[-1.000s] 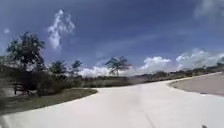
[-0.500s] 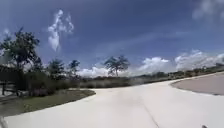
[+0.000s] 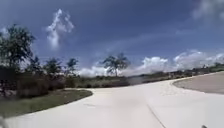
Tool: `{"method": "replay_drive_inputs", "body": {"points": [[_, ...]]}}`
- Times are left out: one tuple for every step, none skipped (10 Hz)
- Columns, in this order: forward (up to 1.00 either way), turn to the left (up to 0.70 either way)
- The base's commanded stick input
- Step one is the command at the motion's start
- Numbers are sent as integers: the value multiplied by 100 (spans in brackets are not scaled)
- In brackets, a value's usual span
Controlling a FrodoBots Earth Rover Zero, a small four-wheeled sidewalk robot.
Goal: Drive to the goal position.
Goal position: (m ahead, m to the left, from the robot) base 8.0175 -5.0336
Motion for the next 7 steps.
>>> {"method": "replay_drive_inputs", "body": {"points": [[85,4],[85,4],[85,4],[85,4],[85,4],[85,4],[85,4]]}}
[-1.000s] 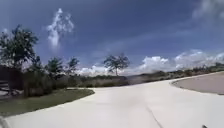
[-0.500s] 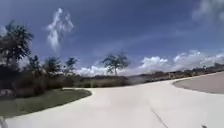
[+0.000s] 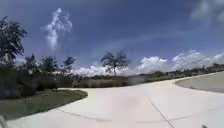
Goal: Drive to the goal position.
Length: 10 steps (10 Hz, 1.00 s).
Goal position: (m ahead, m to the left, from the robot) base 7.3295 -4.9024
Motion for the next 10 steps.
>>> {"method": "replay_drive_inputs", "body": {"points": [[85,4],[85,-7],[85,-28],[85,-30],[85,-30],[85,-30],[85,-30],[85,-30],[85,-24],[85,1]]}}
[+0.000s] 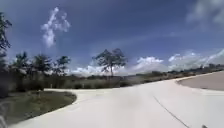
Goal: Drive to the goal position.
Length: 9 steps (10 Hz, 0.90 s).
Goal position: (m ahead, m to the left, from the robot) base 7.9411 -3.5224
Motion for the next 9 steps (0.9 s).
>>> {"method": "replay_drive_inputs", "body": {"points": [[85,4],[85,4],[85,4],[85,4],[85,4],[85,4],[85,4],[85,4],[85,4]]}}
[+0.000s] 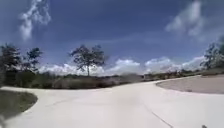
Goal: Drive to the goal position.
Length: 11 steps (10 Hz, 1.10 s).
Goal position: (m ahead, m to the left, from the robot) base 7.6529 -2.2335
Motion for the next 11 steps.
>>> {"method": "replay_drive_inputs", "body": {"points": [[85,4],[85,4],[85,4],[85,4],[85,4],[85,4],[85,4],[85,4],[85,4],[85,4],[85,4]]}}
